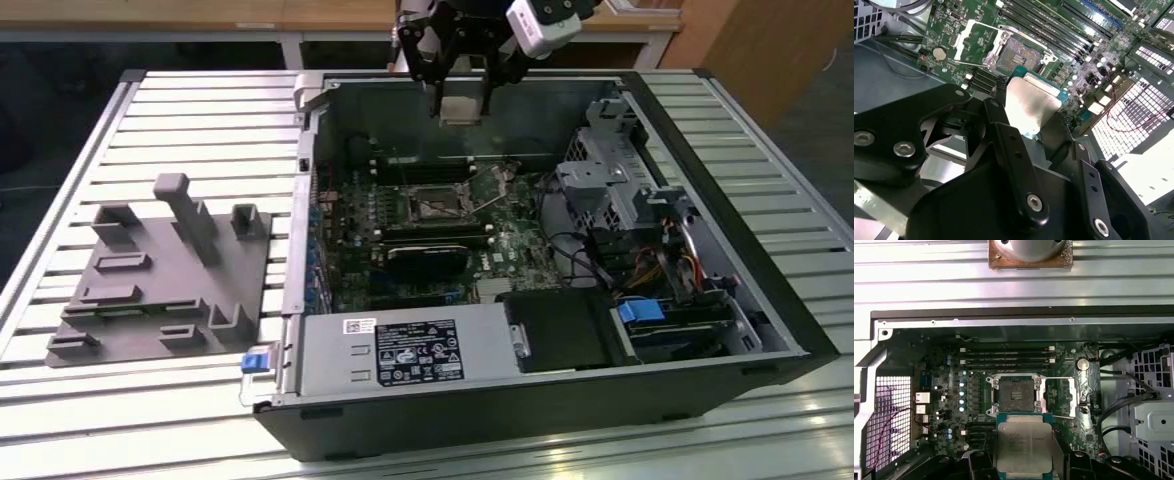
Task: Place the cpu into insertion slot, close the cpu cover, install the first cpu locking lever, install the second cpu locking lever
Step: 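Place the cpu into insertion slot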
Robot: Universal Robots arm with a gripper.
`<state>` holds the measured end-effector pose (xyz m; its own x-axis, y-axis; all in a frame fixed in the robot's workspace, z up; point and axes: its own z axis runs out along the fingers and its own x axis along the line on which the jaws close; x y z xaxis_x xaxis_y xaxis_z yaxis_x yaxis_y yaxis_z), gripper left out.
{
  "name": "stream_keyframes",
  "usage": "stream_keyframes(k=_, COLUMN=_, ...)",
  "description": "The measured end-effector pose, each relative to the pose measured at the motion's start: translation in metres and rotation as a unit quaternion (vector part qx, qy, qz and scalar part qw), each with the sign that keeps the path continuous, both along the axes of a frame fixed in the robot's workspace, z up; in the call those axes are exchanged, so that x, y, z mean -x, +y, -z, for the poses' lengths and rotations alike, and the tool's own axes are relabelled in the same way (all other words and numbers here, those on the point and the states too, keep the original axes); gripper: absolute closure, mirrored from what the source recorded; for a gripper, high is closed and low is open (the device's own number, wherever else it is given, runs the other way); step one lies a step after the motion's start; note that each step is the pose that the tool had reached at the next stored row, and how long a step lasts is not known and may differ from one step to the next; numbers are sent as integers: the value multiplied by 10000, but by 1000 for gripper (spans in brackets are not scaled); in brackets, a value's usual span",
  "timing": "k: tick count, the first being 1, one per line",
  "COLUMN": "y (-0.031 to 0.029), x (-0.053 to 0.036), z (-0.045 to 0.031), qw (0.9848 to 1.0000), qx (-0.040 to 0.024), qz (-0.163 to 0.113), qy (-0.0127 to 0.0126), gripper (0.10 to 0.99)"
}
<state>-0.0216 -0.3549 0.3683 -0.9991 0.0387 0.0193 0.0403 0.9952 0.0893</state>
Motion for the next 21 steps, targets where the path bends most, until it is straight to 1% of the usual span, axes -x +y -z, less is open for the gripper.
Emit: stream_keyframes(k=21, y=0, x=0, z=2, qw=9996, qx=0, qz=274, qy=0, gripper=561)
